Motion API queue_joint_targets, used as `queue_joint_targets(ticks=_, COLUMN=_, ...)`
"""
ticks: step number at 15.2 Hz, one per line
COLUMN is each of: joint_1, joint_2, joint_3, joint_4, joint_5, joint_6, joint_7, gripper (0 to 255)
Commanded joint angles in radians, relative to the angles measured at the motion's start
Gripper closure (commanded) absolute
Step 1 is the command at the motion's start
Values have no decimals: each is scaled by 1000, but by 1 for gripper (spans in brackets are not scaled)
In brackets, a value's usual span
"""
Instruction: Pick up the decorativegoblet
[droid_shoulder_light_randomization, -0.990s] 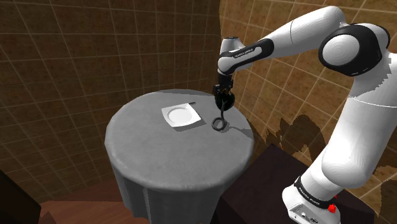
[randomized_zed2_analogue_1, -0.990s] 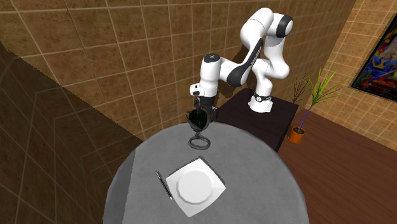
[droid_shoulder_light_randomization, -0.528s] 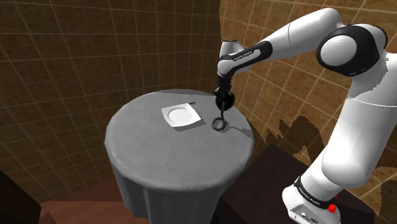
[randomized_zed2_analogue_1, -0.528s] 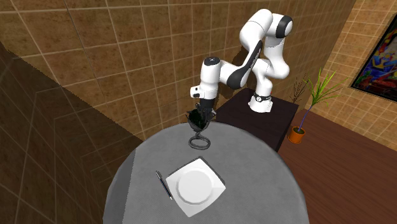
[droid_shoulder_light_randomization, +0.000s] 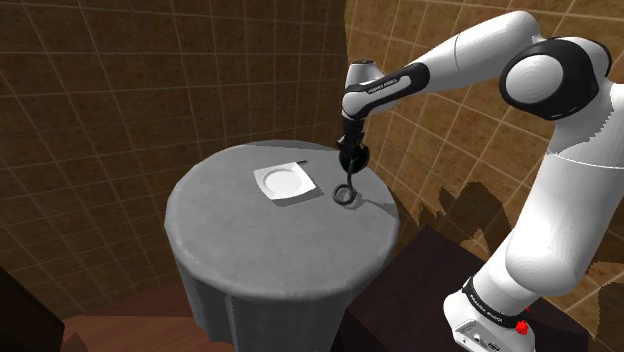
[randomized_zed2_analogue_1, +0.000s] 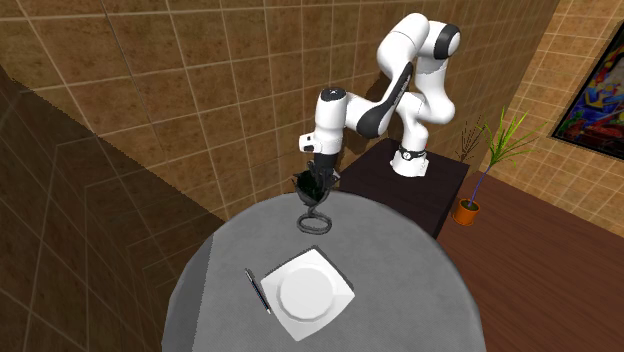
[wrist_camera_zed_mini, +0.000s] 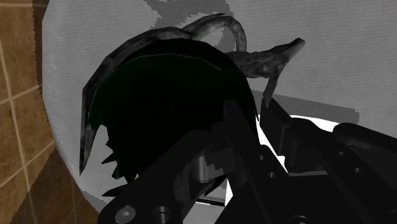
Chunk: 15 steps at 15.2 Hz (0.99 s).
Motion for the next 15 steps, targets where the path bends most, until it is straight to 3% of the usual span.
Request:
queue_joint_targets(ticks=1, joint_1=1, joint_2=-10, joint_3=0, joint_4=13, joint_5=-1, joint_6=-22, joint_7=0, gripper=255)
queue_joint_targets(ticks=15, joint_1=3, joint_2=-72, joint_3=-1, joint_4=100, joint_5=-5, joint_6=-171, joint_7=-6, gripper=255)
